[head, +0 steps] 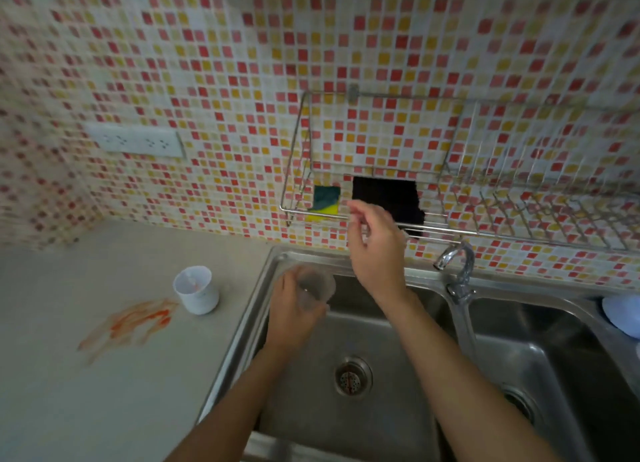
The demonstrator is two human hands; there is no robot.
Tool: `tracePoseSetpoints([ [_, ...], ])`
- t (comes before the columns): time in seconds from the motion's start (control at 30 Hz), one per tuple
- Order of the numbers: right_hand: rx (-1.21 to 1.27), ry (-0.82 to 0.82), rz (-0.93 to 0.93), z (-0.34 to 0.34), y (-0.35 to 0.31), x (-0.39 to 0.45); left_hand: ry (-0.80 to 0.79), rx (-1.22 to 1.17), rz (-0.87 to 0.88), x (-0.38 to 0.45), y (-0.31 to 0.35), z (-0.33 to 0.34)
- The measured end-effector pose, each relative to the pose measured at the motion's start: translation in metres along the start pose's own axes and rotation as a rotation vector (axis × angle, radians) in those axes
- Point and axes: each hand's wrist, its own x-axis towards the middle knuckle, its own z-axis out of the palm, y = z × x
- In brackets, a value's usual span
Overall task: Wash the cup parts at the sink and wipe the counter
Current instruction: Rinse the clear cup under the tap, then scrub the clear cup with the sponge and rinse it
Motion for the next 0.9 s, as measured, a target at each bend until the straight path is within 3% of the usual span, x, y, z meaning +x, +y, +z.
tracePoseSetpoints([
  [0.1,-0.124,-0.136,0.075,0.031,-0.007,0.050,-0.030,0.028,-0.018,0.014,0.005,-0.014],
  [0.23,-0.323,-0.346,0.383,0.065,0.004,0.085,-0.065,0.071,-0.108,0.023,0.002,-0.024],
  [0.47,-0.364,-0.478,0.716,0.084,0.011,0.100,-0.138,0.068,-0.183,0.032,-0.015,-0.032],
  [0.57,-0.238,-0.383,0.667,0.077,0.005,0.101,-0.151,0.071,-0.161,0.030,-0.017,-0.035],
  [0.73,0.325,-0.097,0.565,0.033,-0.025,0.069,-0.188,0.049,-0.115,0.028,-0.019,-0.043],
  [0.83,0.383,-0.110,0.469,0.008,-0.030,0.023,-0.203,0.069,-0.094,0.029,-0.021,-0.044],
  [0.9,0.281,-0.234,0.444,0.002,-0.020,-0.009,-0.228,0.083,-0.082,0.029,-0.022,-0.041],
])
